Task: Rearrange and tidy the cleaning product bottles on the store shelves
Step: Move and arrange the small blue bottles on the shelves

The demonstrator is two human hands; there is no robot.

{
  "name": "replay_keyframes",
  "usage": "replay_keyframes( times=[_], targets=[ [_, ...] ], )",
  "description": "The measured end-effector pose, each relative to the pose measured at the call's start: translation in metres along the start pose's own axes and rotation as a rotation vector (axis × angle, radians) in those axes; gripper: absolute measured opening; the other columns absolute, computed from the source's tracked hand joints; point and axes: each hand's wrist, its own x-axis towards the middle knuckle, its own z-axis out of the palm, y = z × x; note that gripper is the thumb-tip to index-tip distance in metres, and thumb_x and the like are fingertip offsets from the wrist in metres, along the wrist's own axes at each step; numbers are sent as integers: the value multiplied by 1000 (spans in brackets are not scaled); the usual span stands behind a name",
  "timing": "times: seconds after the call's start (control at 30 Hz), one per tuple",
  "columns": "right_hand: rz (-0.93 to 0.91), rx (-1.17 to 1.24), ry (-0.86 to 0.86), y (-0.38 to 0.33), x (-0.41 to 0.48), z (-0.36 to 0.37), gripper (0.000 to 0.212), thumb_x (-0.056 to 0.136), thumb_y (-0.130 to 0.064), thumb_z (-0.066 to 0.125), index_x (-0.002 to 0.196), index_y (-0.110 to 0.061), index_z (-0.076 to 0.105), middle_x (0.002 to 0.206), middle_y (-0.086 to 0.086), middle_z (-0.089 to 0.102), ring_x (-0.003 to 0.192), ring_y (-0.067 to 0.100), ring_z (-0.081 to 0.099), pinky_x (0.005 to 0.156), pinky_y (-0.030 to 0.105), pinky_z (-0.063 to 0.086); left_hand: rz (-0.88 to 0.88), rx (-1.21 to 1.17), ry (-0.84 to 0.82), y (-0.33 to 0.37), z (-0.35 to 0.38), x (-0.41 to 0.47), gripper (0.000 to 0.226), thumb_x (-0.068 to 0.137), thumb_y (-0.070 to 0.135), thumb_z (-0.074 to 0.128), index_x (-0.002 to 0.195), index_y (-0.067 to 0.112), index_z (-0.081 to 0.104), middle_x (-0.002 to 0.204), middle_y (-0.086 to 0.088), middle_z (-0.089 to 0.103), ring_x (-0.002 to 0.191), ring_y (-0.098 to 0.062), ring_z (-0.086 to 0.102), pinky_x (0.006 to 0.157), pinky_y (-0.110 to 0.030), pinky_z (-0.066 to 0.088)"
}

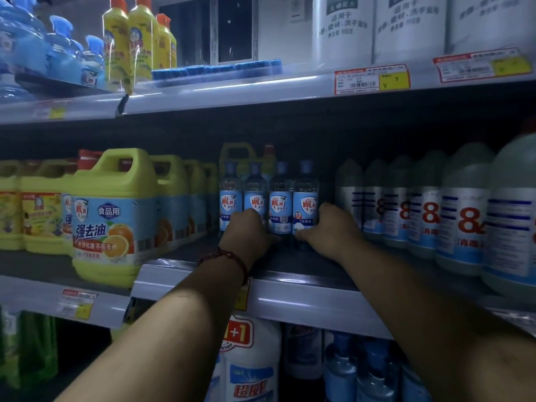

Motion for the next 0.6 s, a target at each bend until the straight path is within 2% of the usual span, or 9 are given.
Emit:
replay_keyframes(
  times=[0.13, 0.4, 0.6],
  targets=[
    [-7, 0, -2, 0, 0, 1, 57, 76, -33, 84, 121, -12, 57, 124, 9, 65, 108, 27, 63, 77, 27, 45, 12, 12, 18, -1, 3, -1, 67, 75, 50, 82, 123, 11, 57, 121, -11, 61, 103, -25, 63, 88, -34, 54],
    [-10, 19, -10, 1, 1, 1, 59, 75, -32, 84, 123, -11, 57, 124, 9, 66, 108, 26, 64, 81, 29, 49, 59, 87, -33, 2, 5, 0, 65, 83, 53, 74, 128, 10, 55, 124, -12, 60, 110, -25, 60, 93, -33, 50],
    [-2, 27, -19, 4, 1, 3, 53, 79, -32, 81, 122, -11, 56, 123, 7, 65, 108, 25, 63, 83, 31, 49, 125, 140, -75, -1, 8, 0, 49, 89, 50, 67, 121, 13, 62, 116, -6, 66, 107, -21, 61, 80, -25, 39]
  ],
)
